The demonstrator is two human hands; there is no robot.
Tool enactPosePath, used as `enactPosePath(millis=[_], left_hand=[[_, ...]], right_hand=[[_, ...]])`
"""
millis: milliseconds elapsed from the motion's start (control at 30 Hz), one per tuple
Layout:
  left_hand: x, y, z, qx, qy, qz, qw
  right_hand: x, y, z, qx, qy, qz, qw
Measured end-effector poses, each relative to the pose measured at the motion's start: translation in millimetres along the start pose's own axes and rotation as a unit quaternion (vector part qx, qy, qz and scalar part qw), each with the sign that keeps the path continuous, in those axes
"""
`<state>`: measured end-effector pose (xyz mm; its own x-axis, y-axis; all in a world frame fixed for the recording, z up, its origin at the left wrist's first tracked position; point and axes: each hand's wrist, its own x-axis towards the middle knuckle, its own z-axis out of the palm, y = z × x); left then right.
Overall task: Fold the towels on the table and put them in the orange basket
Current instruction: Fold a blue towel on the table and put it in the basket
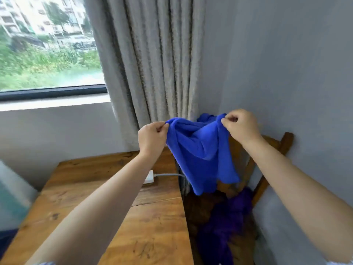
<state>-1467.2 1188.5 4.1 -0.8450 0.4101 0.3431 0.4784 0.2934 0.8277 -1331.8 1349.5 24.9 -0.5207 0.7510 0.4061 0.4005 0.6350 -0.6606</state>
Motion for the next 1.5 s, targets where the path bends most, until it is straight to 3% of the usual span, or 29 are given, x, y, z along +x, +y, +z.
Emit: enactPosePath(millis=[300,433,567,700,933,1033,1167,1267,1400,1500], left_hand=[[-79,-67,-200,0.108,0.08,-0.058,0.989],[-100,-108,-258,0.23,0.085,-0.081,0.966],[-110,-153,-302,0.277,0.092,-0.131,0.948],[-98,-184,-327,0.21,0.138,-0.17,0.953],[-13,-221,-356,0.039,0.245,-0.139,0.959],[17,-236,-362,-0.046,0.265,-0.141,0.953],[21,-281,-362,-0.059,0.216,-0.203,0.953],[-2,-332,-358,-0.016,0.16,-0.304,0.939],[-52,-398,-351,0.089,0.024,-0.403,0.91],[-84,-433,-349,0.136,-0.061,-0.44,0.885]], right_hand=[[-116,-141,79,0.125,-0.175,0.024,0.976],[-153,-186,124,0.166,-0.237,0.011,0.957],[-174,-214,174,0.216,-0.306,0.003,0.927],[-178,-239,225,0.258,-0.336,0.025,0.906],[-120,-281,296,0.314,-0.273,0.035,0.909],[-104,-287,315,0.379,-0.27,0.06,0.883],[-114,-270,347,0.369,-0.32,0.126,0.863],[-142,-233,376,0.265,-0.366,0.171,0.876],[-201,-182,406,0.18,-0.422,0.288,0.84],[-254,-152,417,0.107,-0.411,0.36,0.831]])
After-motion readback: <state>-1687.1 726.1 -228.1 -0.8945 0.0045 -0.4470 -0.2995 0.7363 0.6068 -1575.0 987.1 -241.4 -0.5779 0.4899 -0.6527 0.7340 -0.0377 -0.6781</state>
